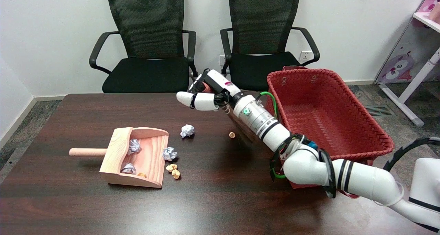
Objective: Sweep the paper ball into the dustpan.
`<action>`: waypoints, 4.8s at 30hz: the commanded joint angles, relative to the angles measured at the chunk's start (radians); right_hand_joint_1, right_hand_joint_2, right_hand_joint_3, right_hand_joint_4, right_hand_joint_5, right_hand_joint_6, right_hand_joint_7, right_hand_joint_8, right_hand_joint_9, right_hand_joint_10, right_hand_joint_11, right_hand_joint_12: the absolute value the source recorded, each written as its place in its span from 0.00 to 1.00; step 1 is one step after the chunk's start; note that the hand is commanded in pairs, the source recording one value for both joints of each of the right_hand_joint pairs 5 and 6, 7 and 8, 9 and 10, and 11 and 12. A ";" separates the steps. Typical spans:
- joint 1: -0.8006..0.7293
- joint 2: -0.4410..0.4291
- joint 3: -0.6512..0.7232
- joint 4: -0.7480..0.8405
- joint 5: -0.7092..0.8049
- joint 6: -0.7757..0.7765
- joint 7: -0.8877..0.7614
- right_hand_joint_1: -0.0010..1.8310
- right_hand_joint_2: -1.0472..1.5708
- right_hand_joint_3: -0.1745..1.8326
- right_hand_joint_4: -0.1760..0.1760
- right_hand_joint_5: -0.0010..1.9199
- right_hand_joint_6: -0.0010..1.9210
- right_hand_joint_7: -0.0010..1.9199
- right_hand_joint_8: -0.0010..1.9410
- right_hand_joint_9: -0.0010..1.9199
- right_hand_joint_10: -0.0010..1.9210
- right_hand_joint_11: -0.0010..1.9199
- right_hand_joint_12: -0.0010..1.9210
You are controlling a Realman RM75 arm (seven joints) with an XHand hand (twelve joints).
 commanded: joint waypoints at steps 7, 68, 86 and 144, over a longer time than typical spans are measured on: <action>0.033 -0.099 -0.057 0.112 0.023 -0.086 0.360 0.56 1.00 0.30 0.54 1.00 1.00 1.00 0.99 1.00 1.00 1.00 1.00; 0.119 -0.525 -0.068 0.360 0.146 0.134 0.875 0.50 0.90 0.96 0.50 1.00 1.00 1.00 0.99 1.00 1.00 1.00 1.00; 0.045 -0.273 -0.062 0.057 0.131 0.350 0.764 0.49 0.84 1.00 0.52 1.00 1.00 1.00 0.99 1.00 1.00 1.00 1.00; 0.021 0.129 0.165 -0.282 0.143 0.147 0.426 0.53 1.00 0.98 0.68 1.00 1.00 1.00 0.99 1.00 1.00 1.00 1.00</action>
